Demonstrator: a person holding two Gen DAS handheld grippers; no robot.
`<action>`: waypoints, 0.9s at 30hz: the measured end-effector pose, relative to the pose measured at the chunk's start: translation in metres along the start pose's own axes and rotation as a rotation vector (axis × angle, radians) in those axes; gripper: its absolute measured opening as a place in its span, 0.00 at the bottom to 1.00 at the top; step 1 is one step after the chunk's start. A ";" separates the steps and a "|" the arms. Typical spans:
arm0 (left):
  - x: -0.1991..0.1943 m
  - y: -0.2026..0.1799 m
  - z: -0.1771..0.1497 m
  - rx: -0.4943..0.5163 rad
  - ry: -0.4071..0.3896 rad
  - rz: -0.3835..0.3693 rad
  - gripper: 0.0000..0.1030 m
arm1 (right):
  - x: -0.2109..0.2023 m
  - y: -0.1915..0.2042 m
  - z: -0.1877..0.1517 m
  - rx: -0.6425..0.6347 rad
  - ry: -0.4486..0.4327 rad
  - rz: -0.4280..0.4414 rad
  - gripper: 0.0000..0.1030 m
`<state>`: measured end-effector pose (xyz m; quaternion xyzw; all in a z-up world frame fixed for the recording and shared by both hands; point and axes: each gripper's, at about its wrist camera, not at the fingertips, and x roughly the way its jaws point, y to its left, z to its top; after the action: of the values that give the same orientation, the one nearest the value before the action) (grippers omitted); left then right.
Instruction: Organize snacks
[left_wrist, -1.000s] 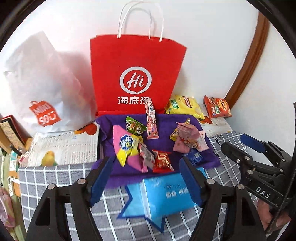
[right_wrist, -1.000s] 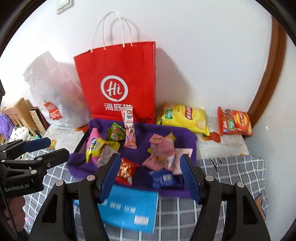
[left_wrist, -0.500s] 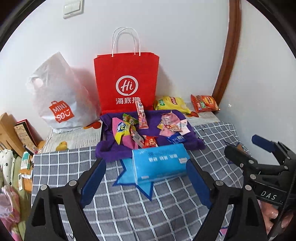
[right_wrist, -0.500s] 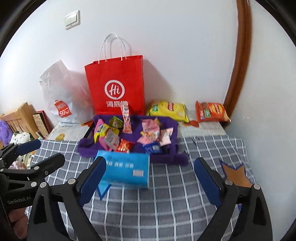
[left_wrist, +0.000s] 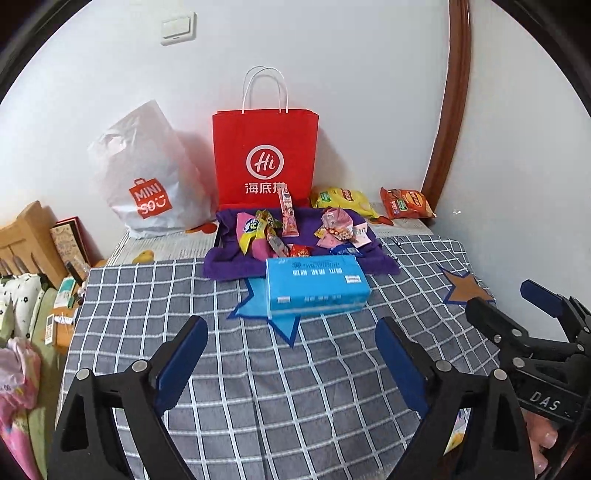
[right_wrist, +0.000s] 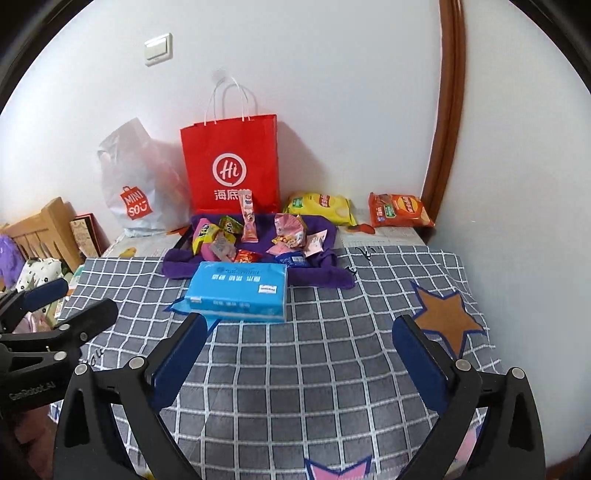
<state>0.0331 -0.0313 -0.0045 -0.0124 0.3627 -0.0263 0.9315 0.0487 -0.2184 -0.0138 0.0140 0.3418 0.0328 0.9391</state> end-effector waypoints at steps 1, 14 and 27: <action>-0.003 -0.001 -0.003 -0.001 -0.003 0.003 0.89 | -0.005 -0.001 -0.004 0.005 -0.006 0.003 0.97; -0.027 -0.003 -0.008 0.013 -0.054 0.034 0.89 | -0.034 -0.008 -0.020 0.005 -0.050 -0.013 0.97; -0.031 -0.005 -0.007 0.012 -0.066 0.038 0.89 | -0.039 -0.012 -0.018 0.008 -0.061 -0.015 0.97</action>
<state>0.0057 -0.0346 0.0119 -0.0007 0.3319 -0.0101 0.9432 0.0073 -0.2327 -0.0032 0.0162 0.3133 0.0240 0.9492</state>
